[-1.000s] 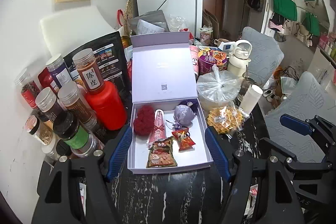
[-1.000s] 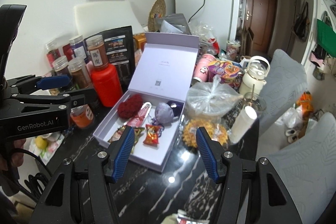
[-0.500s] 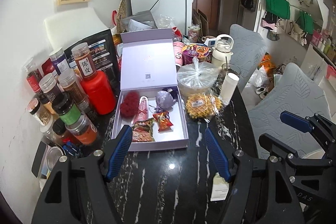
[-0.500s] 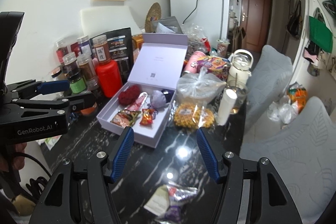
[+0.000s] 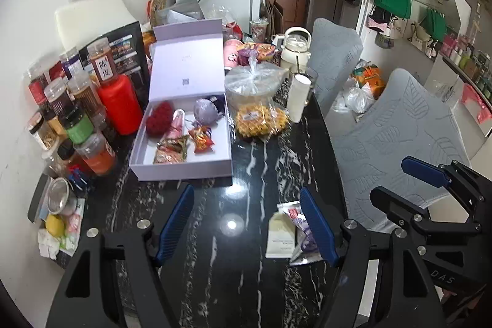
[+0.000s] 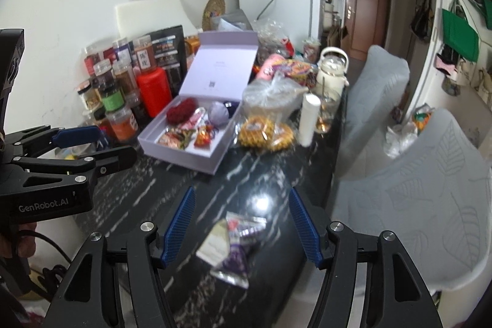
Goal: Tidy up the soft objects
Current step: 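Move both tools away from the box toward the snack packet and hand cream, then grasp the silver GOZKH packet with the left tool while the right tool grasps the hand cream tube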
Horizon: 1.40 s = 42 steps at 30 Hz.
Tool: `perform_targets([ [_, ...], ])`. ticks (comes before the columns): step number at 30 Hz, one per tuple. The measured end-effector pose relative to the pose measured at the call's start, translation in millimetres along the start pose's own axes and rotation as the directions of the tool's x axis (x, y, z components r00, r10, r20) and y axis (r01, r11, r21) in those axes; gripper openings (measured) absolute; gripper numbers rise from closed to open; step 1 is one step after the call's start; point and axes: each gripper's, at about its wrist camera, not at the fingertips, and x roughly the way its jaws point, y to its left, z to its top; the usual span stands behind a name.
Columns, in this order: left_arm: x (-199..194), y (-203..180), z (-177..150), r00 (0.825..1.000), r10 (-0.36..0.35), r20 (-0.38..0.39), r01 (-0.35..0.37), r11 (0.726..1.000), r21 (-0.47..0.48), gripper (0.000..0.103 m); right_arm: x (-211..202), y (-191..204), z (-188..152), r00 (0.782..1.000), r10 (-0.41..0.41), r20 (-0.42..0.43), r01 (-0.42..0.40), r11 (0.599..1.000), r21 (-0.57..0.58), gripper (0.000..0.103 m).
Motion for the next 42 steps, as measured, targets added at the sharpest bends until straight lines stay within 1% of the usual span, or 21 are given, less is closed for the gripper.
perform_targets([
  [7,6.0,-21.2,-26.1,0.999,-0.018,-0.049,0.017,1.000,-0.022,0.071,-7.0,-14.6,-33.0,0.998,-0.003,-0.055,0.003,1.000,0.016,0.064],
  [11,11.8,-33.2,-38.3,0.997,-0.035,-0.069,0.035,0.999,-0.013,0.071,-8.6,-24.2,-48.6,0.997,-0.015,-0.079,0.017,0.999,0.033,0.064],
  [18,34.8,-53.6,-57.7,0.990,-0.076,-0.122,0.076,0.997,-0.002,0.071,-1.2,-45.3,-77.6,0.991,-0.027,-0.134,0.037,0.997,0.073,0.065],
  [21,48.9,-60.8,-66.3,0.985,-0.093,-0.149,0.094,0.996,-0.002,0.071,7.0,-53.0,-88.8,0.986,-0.026,-0.163,0.042,0.995,0.095,0.065],
  [28,87.4,-70.5,-79.5,0.977,-0.106,-0.186,0.107,0.994,-0.007,0.071,36.3,-73.6,-111.7,0.971,-0.031,-0.236,0.062,0.990,0.126,0.065],
  [36,140.4,-83.3,-89.3,0.968,-0.113,-0.226,0.118,0.993,0.010,0.071,72.0,-94.2,-131.9,0.956,-0.010,-0.293,0.057,0.987,0.153,0.065],
  [42,173.0,-90.5,-92.8,0.959,-0.128,-0.251,0.134,0.991,0.006,0.071,90.0,-106.9,-144.6,0.941,-0.009,-0.339,0.075,0.981,0.180,0.065],
])
